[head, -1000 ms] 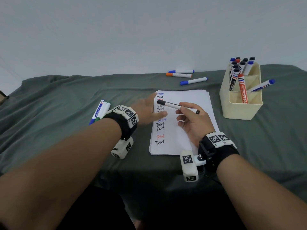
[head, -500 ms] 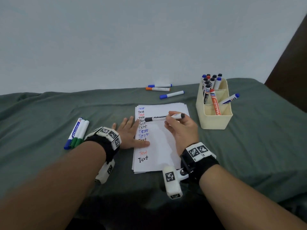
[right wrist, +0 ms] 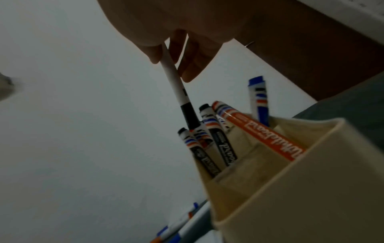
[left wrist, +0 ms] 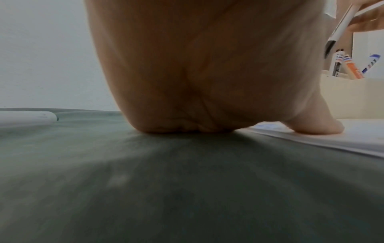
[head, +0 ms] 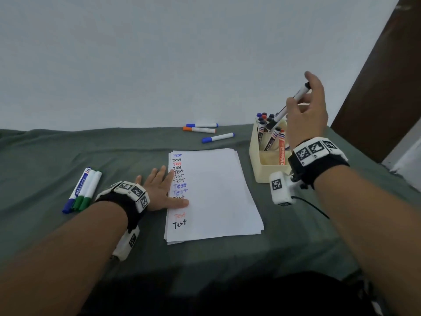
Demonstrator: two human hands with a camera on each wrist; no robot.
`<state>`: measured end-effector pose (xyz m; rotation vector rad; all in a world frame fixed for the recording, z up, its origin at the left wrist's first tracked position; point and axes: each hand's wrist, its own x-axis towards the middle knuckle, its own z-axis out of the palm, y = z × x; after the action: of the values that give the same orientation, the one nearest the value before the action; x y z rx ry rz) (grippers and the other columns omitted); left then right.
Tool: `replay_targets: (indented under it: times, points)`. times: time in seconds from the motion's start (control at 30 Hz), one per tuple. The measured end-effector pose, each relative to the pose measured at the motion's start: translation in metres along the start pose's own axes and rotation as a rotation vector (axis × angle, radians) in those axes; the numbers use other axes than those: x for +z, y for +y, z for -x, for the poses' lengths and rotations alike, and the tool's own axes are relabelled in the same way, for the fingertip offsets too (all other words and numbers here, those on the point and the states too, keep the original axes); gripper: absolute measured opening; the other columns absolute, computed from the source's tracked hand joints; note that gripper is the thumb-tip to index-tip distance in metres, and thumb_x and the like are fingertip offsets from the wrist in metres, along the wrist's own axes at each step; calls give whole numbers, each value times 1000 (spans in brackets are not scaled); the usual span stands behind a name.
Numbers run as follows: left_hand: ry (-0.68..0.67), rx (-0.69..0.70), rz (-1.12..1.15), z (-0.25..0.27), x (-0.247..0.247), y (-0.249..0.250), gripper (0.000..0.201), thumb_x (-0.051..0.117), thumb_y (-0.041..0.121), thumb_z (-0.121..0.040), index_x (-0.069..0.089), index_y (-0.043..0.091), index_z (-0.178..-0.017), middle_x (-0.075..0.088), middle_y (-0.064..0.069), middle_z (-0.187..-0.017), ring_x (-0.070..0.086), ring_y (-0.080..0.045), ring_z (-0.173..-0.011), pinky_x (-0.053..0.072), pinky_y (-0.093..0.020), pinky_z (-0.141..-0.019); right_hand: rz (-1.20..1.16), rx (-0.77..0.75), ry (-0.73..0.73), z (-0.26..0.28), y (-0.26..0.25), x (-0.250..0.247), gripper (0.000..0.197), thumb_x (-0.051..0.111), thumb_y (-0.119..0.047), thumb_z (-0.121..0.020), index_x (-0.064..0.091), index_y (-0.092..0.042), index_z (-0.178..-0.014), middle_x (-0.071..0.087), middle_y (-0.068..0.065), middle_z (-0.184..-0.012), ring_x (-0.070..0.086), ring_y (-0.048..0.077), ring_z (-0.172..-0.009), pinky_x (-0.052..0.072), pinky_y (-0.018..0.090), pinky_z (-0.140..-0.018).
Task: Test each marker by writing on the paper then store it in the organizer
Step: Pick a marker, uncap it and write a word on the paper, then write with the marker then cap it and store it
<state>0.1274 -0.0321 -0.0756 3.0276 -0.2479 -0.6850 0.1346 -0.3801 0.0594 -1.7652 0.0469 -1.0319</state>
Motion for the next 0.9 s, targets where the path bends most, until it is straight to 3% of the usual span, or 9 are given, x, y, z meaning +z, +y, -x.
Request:
replay_targets:
  times: [0.13, 0.2, 0.27, 0.37, 0.43, 0.57, 0.7, 0.8, 0.9]
  points:
    - [-3, -3, 3, 0, -1, 1, 128, 32, 100, -59, -20, 30, -152, -28, 3, -160, -21, -20, -149, -6, -58, -118, 169, 45, -123, 0, 22, -7, 51, 59, -20, -98, 48, -49, -138, 66, -11, -105, 64, -6, -79, 49, 6, -67]
    - [-5, -2, 4, 0, -1, 1, 128, 32, 100, -60, -20, 30, -152, -28, 3, -160, -21, -19, -149, -6, -58, -118, 329, 30, -266, 3, 33, -7, 43, 61, -23, -98, 56, -39, -137, 70, -7, -104, 66, 5, -90, 53, 19, -83]
    - [-9, 0, 9, 1, -1, 1, 128, 32, 100, -59, -21, 30, -152, -29, 4, -160, -22, -19, -148, -6, -58, -118, 559, -45, -386, 3, 42, -4, 33, 57, -26, -101, 66, -26, -133, 72, 2, -115, 60, 24, -114, 46, 33, -102]
    - [-16, 0, 12, 1, -1, 1, 128, 32, 100, -59, -21, 30, -152, -29, 4, -160, -23, -19, -148, -8, -57, -118, 863, -117, -477, 6, 46, 1, 36, 50, -31, -103, 65, -25, -135, 65, 6, -129, 48, 32, -127, 34, 39, -108]
    - [-19, -2, 11, 1, -1, 1, 127, 32, 100, -60, -21, 30, -152, -29, 3, -160, -23, -19, -148, -8, -57, -118, 932, -102, -443, 10, 45, 5, 39, 51, -34, -100, 62, -30, -137, 58, 2, -135, 40, 32, -131, 34, 45, -106]
    - [-6, -4, 15, 3, -1, 2, 126, 34, 98, -62, -20, 30, -152, -28, 3, -160, -23, -19, -148, -8, -57, -118, 850, -243, -394, 20, 31, 23, 39, 59, -32, -93, 62, -30, -132, 53, -1, -135, 34, 31, -133, 30, 47, -105]
    - [-9, 0, 23, 4, -1, 3, 126, 34, 99, -62, -20, 30, -152, -29, 2, -160, -23, -20, -148, -8, -57, -118, 757, -440, -631, 30, 13, 60, 38, 59, -29, -96, 63, -24, -134, 56, 2, -133, 37, 29, -133, 32, 42, -108]
    - [-14, 3, 26, 2, 0, 2, 129, 31, 101, -57, -22, 30, -152, -30, 3, -159, -25, -19, -147, -10, -57, -117, 829, -365, -890, 37, 4, 92, 34, 50, -31, -100, 63, -23, -130, 60, 5, -122, 48, 30, -120, 39, 39, -103]
    - [-6, 3, 34, 0, 1, 1, 132, 29, 102, -52, -22, 32, -151, -31, 4, -159, -26, -18, -147, -12, -56, -117, 969, -273, -1017, 38, 7, 118, 31, 47, -28, -100, 67, -13, -118, 67, 10, -110, 61, 29, -102, 50, 37, -91]
